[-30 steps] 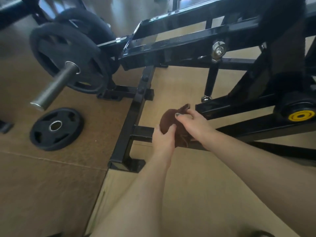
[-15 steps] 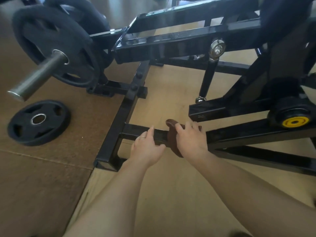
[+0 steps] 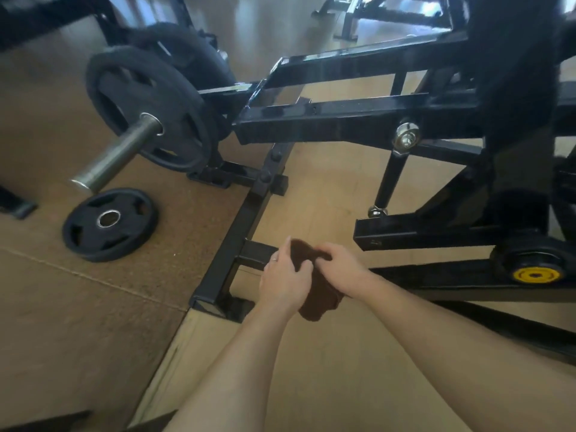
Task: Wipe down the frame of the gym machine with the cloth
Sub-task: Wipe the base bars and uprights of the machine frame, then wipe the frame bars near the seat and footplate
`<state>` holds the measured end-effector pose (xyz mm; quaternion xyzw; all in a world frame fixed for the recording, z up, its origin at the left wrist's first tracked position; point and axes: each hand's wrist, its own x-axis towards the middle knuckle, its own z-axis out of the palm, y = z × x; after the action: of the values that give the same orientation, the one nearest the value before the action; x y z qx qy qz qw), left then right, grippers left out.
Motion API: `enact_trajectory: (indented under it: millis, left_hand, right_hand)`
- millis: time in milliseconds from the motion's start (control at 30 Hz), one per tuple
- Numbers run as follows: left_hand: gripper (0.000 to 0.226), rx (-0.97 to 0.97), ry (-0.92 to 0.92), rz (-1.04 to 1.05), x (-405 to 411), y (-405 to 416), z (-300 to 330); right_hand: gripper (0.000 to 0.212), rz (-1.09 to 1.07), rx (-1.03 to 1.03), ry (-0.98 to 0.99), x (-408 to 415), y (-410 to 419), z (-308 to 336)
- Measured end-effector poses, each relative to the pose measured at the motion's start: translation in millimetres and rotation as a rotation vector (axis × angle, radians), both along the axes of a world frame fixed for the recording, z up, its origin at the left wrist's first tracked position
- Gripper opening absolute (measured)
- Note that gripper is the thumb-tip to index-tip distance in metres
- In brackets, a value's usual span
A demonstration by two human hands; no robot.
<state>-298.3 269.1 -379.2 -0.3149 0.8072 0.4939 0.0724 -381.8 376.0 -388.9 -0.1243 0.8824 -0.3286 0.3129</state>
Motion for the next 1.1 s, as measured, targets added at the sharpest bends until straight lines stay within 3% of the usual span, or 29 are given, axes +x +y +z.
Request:
enact_trajectory:
  millis: [167,267,433,533,633,733,867,967,1100]
  left_hand:
    - [0.058,0.254,-0.009,0.162,18.2,6.3,47.8]
    - [0.059,0.350,-0.027,0.222,25.0,-3.2,94.5]
    - [0.068,0.281,-0.057,0.170,34.9,-21.3,166.5]
    - [0.066,0.318,-0.090,0.178,53.1,-27.2,207.5]
    - [0.058,0.378,-0.142,0.243,78.8,-36.6,256.2]
    - [0.053,0.403,-0.177,0.298,107.1,-57.3,322.6]
    - [0.049,0.328,-0.185,0.301,141.7,-91.9,418.5]
    - [0.048,0.229,-0.184,0.308,162.2,-109.6,490.9]
    - [0.046,0.207,-0.176,0.404,184.0,-125.2,564.8]
  right_hand:
    - [0.036,-0.173,-0.029,-0.009,3.3,-13.1,55.0]
    - [0.026,-0.184,-0.083,-0.064,13.4,-20.1,100.9]
    - [0.027,-0.253,-0.189,-0.025,30.7,-27.5,161.7]
    - [0.009,-0.354,-0.198,-0.119,52.9,-33.1,194.7]
    - [0.024,-0.401,-0.205,-0.203,81.8,-48.2,240.6]
    - [0.020,-0.446,-0.195,-0.297,108.2,-71.1,303.2]
    - [0.007,-0.429,-0.178,-0.427,141.2,-98.4,398.3]
    - [0.022,-0.395,-0.192,-0.531,158.7,-115.0,466.9]
    - [0.020,-0.306,-0.253,-0.657,171.1,-127.4,538.5]
